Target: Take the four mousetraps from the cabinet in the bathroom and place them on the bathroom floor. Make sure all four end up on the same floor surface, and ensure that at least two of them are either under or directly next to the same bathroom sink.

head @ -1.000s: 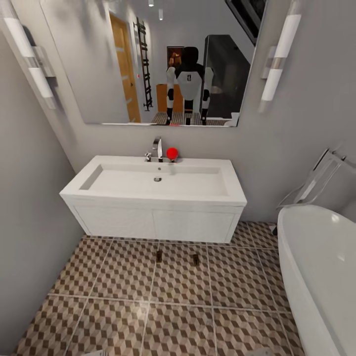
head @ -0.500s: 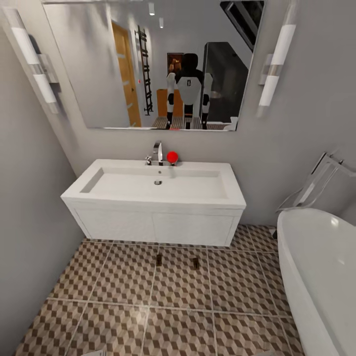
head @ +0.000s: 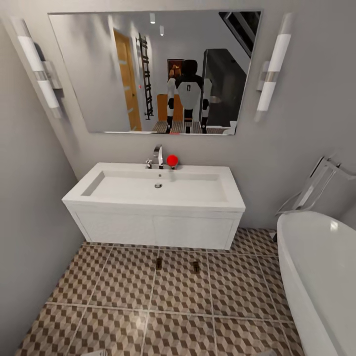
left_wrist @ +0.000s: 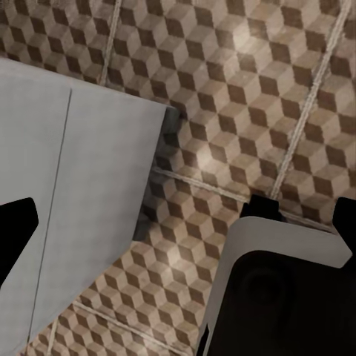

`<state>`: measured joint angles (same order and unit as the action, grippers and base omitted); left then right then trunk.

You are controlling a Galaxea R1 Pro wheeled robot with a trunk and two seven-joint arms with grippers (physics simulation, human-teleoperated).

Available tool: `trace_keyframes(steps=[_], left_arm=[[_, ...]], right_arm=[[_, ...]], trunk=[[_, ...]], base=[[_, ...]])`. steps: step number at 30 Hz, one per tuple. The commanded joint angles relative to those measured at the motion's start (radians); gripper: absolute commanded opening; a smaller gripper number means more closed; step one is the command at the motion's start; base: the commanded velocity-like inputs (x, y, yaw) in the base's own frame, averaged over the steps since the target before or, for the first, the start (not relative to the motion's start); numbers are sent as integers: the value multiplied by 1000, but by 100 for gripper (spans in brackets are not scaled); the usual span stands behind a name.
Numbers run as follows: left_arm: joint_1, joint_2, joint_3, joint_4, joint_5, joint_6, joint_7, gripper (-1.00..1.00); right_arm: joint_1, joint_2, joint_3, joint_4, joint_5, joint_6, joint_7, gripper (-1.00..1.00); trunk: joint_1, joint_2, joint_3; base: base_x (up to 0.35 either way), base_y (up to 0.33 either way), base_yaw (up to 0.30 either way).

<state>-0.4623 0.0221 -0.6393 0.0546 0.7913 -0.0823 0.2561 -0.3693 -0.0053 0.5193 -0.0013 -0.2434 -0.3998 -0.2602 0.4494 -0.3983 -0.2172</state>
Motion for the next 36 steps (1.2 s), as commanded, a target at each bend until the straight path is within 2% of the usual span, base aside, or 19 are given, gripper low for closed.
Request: trace_keyframes(steps=[1,15,36], left_arm=[[-1,-1,-7,2,6,-4,0,100],[-1,-12,-5,1,7,-4,-2,100],[1,-3,-5,2,7,-4,-1,100]], right_arm=[[0,0,9,0,-8,-2,-2,100],[0,2,10,0,-8,-2,-2,100],[0,3,10,-1,-5,-2,-2,100]], trunk=[[1,-2,0],[1,-2,22],[1,-2,56]], base=[[0,0,0],[0,0,0],[0,0,0]])
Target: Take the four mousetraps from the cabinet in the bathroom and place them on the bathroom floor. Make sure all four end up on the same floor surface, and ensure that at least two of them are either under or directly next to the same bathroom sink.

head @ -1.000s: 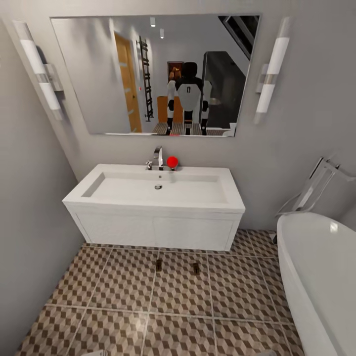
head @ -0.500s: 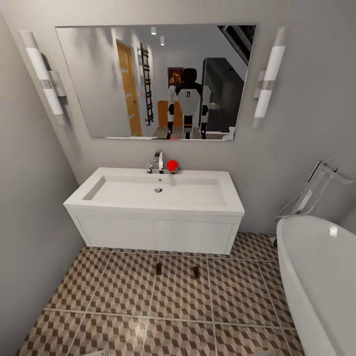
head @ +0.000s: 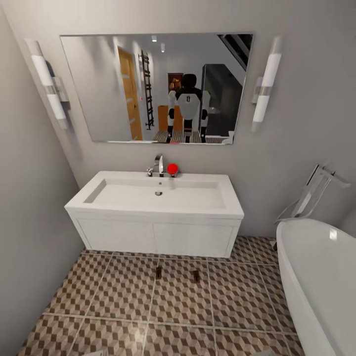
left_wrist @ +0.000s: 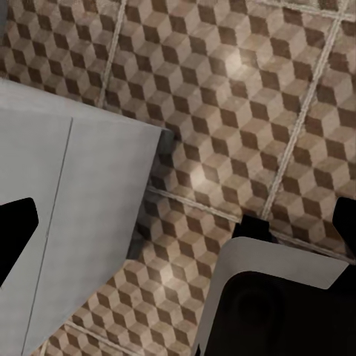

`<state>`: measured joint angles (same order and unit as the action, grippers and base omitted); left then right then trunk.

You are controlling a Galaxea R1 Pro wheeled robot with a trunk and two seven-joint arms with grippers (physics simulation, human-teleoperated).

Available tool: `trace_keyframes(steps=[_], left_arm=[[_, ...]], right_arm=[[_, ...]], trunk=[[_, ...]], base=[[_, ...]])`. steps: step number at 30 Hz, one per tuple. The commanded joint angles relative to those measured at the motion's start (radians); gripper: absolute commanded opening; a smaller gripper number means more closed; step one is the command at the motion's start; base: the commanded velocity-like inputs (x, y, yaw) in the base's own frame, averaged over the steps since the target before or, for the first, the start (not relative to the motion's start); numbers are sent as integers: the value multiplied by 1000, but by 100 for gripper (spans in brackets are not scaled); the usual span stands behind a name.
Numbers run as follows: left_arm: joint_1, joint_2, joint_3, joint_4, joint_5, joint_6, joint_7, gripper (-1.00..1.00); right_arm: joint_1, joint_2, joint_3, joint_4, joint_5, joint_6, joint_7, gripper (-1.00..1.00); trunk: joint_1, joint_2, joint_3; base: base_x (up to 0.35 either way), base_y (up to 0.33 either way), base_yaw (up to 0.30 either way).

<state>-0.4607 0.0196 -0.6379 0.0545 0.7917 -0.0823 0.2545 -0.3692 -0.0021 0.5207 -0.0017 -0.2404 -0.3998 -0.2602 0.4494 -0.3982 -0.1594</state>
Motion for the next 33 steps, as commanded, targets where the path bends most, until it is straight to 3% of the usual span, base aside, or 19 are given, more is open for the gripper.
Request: trace_keyframes(steps=[1,33], left_arm=[[-1,0,-7,2,6,-4,0,100],[-1,-10,-6,1,7,-4,-1,100]], right_arm=[[-1,0,9,0,-8,-2,-2,100],[0,0,9,-2,-8,-2,-2,100]], trunk=[[1,-2,0],[1,-2,48]], base=[[0,0,0],[0,0,-24]])
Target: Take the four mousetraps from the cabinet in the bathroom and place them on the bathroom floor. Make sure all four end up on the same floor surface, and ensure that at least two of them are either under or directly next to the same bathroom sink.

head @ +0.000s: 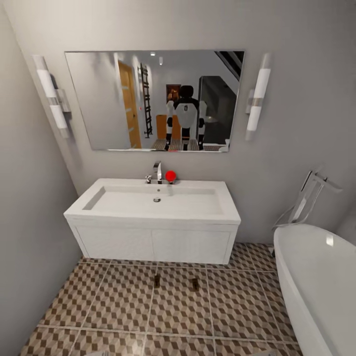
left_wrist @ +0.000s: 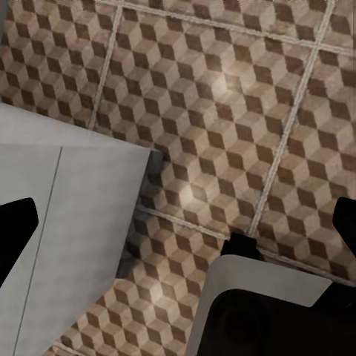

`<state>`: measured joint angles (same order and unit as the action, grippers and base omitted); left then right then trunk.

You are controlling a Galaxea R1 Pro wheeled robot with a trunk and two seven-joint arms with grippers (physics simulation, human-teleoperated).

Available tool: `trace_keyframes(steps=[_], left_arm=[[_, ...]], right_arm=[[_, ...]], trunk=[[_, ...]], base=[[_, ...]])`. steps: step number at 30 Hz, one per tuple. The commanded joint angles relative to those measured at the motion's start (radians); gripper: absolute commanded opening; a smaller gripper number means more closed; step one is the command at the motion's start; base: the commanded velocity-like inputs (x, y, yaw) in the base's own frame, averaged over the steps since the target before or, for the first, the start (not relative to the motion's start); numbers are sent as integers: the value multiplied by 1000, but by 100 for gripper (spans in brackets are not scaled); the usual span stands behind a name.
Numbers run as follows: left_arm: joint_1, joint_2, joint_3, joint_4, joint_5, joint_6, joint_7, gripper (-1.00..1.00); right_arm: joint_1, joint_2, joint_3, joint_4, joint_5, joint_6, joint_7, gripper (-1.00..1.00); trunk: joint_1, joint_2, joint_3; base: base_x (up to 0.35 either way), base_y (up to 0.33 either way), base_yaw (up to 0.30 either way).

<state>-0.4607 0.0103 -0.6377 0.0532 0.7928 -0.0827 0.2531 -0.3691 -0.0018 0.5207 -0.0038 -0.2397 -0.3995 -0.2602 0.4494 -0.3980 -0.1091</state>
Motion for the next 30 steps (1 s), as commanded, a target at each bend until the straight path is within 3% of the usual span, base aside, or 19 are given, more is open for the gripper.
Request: trace_keyframes(steps=[1,12,30], left_arm=[[-1,0,-7,2,6,-3,0,100],[-1,3,-7,2,6,-4,0,100],[-1,6,-7,3,6,-3,0,100]], right_arm=[[-1,0,9,-1,-8,-2,-2,100],[-1,1,9,-1,-7,-1,-2,100],[-1,0,9,-1,-7,-1,-2,100]], trunk=[[1,-2,-2],[1,-2,0],[1,-2,10]], base=[[0,0,-37],[0,0,-55],[0,0,-259]])
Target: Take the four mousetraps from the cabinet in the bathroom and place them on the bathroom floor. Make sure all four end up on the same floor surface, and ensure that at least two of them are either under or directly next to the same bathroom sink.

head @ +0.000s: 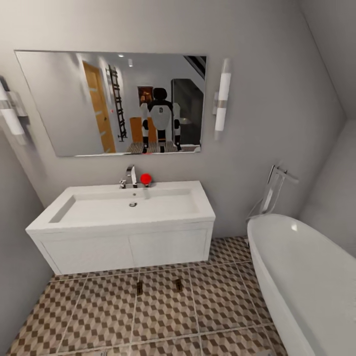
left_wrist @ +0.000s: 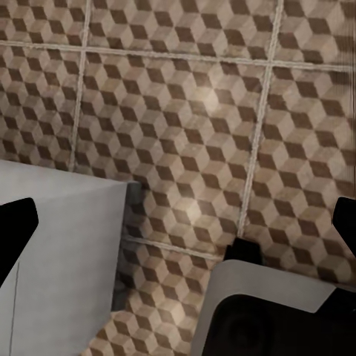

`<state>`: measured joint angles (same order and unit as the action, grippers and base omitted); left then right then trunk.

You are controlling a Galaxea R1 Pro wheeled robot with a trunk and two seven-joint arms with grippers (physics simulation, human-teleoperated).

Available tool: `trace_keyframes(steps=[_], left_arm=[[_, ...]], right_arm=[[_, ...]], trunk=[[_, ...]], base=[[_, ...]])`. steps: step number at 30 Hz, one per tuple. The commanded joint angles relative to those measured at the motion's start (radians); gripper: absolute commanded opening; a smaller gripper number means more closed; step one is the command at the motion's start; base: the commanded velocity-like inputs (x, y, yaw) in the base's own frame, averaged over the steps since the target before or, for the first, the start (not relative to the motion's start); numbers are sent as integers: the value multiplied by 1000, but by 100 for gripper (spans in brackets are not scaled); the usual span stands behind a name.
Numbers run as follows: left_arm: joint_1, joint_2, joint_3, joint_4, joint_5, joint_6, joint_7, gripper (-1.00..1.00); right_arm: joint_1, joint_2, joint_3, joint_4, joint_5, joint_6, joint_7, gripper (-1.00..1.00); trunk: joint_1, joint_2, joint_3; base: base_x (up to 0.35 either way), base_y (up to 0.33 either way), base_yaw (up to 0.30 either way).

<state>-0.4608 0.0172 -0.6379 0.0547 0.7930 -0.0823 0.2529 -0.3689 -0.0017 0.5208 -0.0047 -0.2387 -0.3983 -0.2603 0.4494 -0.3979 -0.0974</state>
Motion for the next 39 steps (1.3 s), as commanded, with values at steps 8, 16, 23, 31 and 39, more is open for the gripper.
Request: trace_keyframes(steps=[8,16,23,31,39], left_arm=[[-1,0,-6,2,6,-4,0,100],[-1,0,-6,2,6,-4,0,100],[-1,0,-6,2,6,-4,0,100],[-1,0,-6,2,6,-3,0,100],[-1,0,-6,2,6,-2,0,100]], right_arm=[[-1,0,8,0,-8,-2,-2,100],[-1,0,8,0,-8,-2,-2,100],[-1,0,8,0,-8,-2,-2,100],[-1,0,8,0,-8,-2,-2,100],[-1,0,8,0,-8,-2,-2,100]], trunk=[[1,-2,4],[1,-2,11],[1,-2,17],[1,-2,24],[1,-2,32]], base=[[0,0,-277],[0,0,-272],[0,0,-269],[0,0,-266],[0,0,-261]])
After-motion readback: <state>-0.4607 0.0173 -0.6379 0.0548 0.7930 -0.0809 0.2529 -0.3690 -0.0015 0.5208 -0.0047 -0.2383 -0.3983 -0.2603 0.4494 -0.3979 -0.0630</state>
